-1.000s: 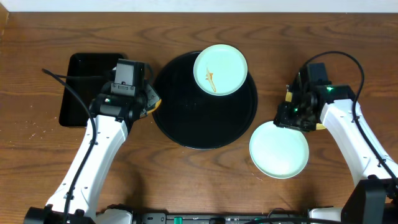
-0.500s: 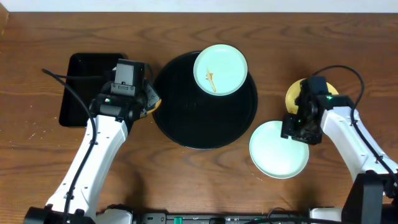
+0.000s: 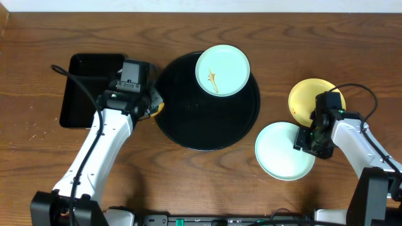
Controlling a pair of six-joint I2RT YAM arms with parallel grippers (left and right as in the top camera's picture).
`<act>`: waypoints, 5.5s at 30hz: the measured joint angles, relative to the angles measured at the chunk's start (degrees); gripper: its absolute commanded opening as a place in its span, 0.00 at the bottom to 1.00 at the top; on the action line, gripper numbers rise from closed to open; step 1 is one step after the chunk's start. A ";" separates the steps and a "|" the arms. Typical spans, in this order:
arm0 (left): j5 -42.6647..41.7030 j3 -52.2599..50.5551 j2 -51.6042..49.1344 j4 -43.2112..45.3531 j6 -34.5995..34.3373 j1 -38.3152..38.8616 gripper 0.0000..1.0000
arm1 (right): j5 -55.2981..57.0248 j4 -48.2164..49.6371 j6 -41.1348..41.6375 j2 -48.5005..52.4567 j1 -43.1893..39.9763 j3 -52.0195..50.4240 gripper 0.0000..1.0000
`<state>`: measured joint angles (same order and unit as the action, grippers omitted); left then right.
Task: Clean dirty plates on tray and stack at the side
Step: 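Lower the pale green plate beside the yellow plate, right gripper, then push the pale green plate onto the yellow plate with the right gripper, then move the right gripper to the last green plate and drag it to tray center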
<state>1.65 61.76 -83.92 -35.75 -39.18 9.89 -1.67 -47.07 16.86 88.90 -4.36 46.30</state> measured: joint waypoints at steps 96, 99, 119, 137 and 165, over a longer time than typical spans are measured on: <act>0.00 0.00 -0.74 0.00 0.02 0.00 0.08 | -13.46 9.14 -11.32 -17.40 -17.22 -1.03 0.01; 0.00 0.00 -0.74 0.00 0.02 0.00 0.08 | -12.72 11.74 -10.91 -17.38 -18.36 -1.03 0.01; 0.00 0.00 -0.74 0.00 0.00 0.00 0.08 | -4.37 28.11 -3.63 -3.72 -18.97 -1.03 0.01; 0.00 0.00 -0.74 0.00 0.00 0.00 0.08 | 0.17 32.48 -0.61 -3.69 -19.17 -1.03 0.51; -0.02 0.00 -0.74 0.00 4.87 0.00 0.08 | -18.56 10.84 -2.99 6.80 4.50 36.79 0.56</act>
<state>1.63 61.76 -84.66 -35.75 -34.30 9.89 -20.23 -36.23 13.87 95.70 0.14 83.09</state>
